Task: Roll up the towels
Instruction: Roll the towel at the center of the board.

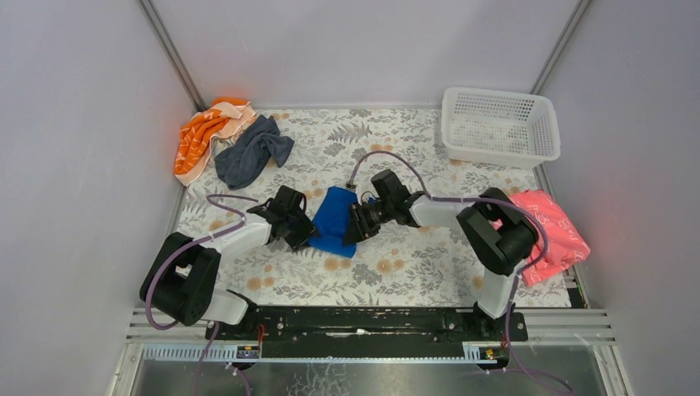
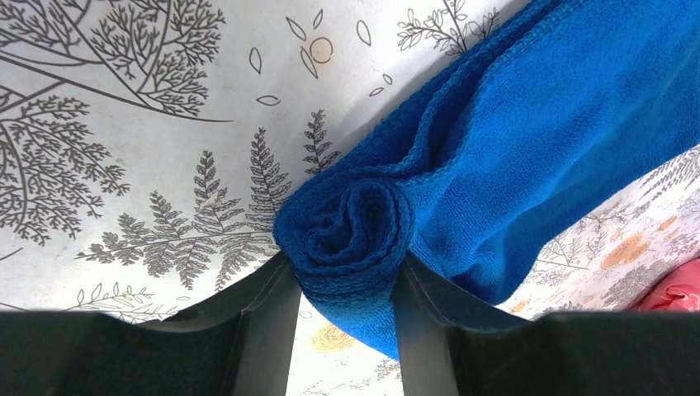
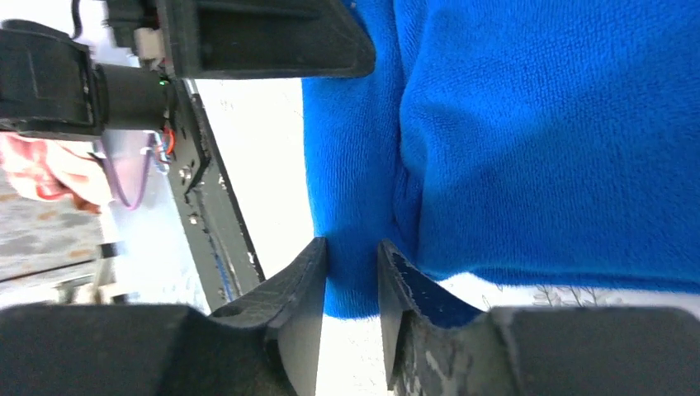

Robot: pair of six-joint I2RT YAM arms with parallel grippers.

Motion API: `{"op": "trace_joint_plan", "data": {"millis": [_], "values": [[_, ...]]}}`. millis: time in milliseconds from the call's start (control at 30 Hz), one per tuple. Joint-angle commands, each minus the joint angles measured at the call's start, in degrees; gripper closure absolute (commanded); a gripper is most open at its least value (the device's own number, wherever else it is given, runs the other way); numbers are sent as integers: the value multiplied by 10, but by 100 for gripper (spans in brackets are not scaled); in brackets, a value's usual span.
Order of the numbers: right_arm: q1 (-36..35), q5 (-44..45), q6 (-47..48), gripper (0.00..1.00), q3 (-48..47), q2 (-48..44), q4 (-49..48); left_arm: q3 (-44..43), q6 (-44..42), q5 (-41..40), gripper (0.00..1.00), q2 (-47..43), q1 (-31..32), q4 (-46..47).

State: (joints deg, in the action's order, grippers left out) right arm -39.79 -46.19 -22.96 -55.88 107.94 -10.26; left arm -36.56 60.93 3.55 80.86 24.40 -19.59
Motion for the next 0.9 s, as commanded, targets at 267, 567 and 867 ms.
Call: {"op": "trace_joint_plan", "data": {"millis": [267,567,867], "values": [[-142,333,265,41,0,-176,119,22,-16,-53,60,24,0,-33],[-207,394,321,38,-3,-146,98,19,-16,-52,60,26,0,-36],[-216,412,326,38,-4,-72,118,22,-17,-57,60,25,0,-36]]}}
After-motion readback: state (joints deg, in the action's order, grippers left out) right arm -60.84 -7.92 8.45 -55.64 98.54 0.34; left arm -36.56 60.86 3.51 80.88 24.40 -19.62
